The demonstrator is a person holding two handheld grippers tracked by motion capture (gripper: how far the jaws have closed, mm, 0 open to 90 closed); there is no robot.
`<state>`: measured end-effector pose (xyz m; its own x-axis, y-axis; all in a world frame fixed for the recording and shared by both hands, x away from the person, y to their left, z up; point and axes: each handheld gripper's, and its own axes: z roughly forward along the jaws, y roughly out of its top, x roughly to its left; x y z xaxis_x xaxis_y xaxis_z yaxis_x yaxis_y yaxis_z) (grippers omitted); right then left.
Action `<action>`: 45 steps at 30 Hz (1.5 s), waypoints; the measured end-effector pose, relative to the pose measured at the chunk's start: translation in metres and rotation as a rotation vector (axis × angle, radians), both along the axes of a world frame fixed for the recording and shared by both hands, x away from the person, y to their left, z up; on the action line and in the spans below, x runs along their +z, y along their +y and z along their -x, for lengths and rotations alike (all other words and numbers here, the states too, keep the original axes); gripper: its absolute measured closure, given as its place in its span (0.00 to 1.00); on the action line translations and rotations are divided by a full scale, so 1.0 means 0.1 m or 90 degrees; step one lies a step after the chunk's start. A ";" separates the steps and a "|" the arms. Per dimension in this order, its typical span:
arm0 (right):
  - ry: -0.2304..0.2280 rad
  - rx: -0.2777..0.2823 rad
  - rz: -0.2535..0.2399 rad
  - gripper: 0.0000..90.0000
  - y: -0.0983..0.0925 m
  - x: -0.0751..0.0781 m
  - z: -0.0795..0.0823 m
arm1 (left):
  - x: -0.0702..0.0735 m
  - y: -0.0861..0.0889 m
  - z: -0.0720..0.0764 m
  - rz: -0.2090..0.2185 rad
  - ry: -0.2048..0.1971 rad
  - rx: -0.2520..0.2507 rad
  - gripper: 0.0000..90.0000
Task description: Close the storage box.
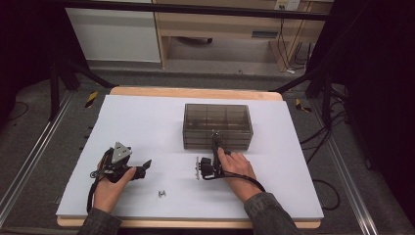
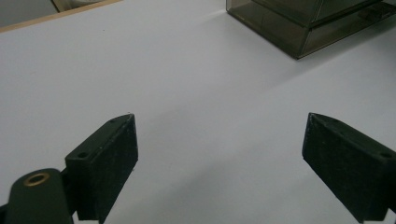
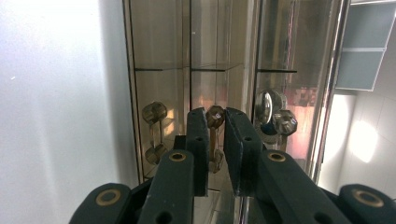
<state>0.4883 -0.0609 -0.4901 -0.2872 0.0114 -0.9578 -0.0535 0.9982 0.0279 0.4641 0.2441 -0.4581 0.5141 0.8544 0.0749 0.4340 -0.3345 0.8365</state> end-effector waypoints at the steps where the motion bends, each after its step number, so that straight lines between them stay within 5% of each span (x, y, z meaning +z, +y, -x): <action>1: 0.001 -0.001 -0.002 0.90 0.00 0.00 0.00 | 0.00 0.00 0.00 0.000 0.000 0.000 0.11; 17: 0.003 -0.009 -0.006 0.86 0.00 0.00 0.19 | -0.02 -0.04 0.00 -0.006 0.007 -0.009 0.11; 21: 0.024 -0.022 -0.044 0.73 0.00 0.05 0.21 | -0.03 -0.06 0.00 -0.005 0.008 -0.011 0.11; 29: 0.053 -0.031 -0.104 0.71 -0.11 0.17 0.33 | 0.00 -0.14 0.00 -0.010 0.004 -0.034 0.11; 38: 0.085 -0.069 -0.175 0.70 -0.46 0.30 0.35 | 0.05 -0.32 -0.04 -0.021 -0.004 -0.074 0.11; 45: 0.142 -0.073 -0.247 0.73 -0.81 0.40 0.35 | 0.13 -0.52 -0.11 -0.040 0.011 -0.123 0.14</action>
<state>0.4535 -0.1419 -0.4504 -0.4619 0.3998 -0.7917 0.1058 0.9111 0.3984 0.4747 0.1920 -0.4453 0.6700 0.7334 0.1150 0.3700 -0.4642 0.8047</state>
